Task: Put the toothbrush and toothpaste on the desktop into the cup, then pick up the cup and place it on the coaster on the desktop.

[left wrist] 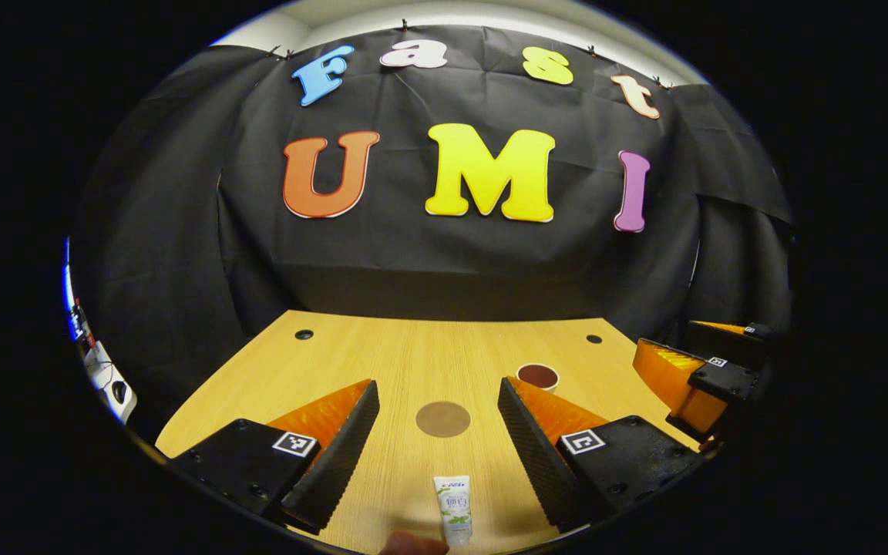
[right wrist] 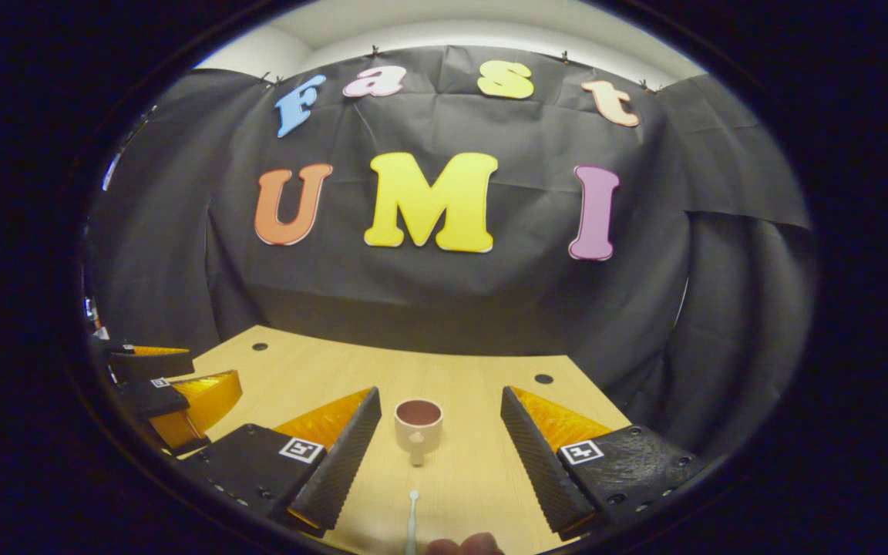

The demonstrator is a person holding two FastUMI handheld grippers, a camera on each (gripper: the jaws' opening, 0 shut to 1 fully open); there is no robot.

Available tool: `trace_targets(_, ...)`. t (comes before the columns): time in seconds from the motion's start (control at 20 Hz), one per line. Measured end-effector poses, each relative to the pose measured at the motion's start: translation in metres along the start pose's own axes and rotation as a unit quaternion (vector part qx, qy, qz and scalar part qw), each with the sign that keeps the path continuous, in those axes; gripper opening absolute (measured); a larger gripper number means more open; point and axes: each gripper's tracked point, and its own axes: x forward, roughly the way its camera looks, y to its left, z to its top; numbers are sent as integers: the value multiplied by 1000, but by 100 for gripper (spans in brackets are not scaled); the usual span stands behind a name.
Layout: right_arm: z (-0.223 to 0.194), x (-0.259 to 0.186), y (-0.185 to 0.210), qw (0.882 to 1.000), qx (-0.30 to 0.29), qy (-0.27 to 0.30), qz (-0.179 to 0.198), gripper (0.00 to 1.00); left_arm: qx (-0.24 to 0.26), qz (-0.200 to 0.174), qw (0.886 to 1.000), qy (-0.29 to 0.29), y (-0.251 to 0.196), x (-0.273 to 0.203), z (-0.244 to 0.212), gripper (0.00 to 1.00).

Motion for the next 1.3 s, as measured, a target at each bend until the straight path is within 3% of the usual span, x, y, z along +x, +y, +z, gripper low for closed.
trace_targets(0.35, -93, 8, -1, 991, 4, 133, 13, 96, -15, -11, 992, 124, -10, -9, -99, 99)
trace_targets(0.65, -157, 11, 12, 973, -10, 230, 31, 96, -19, -13, 974, 225, -20, -19, -169, 99)
trace_targets(0.95, -201, 19, 23, 952, -22, 302, 44, 96, -38, 6, 961, 274, -16, -25, -200, 100)
trace_targets(1.3, -228, 39, 35, 937, -21, 344, 47, 96, -39, 4, 953, 301, -22, -24, -219, 100)
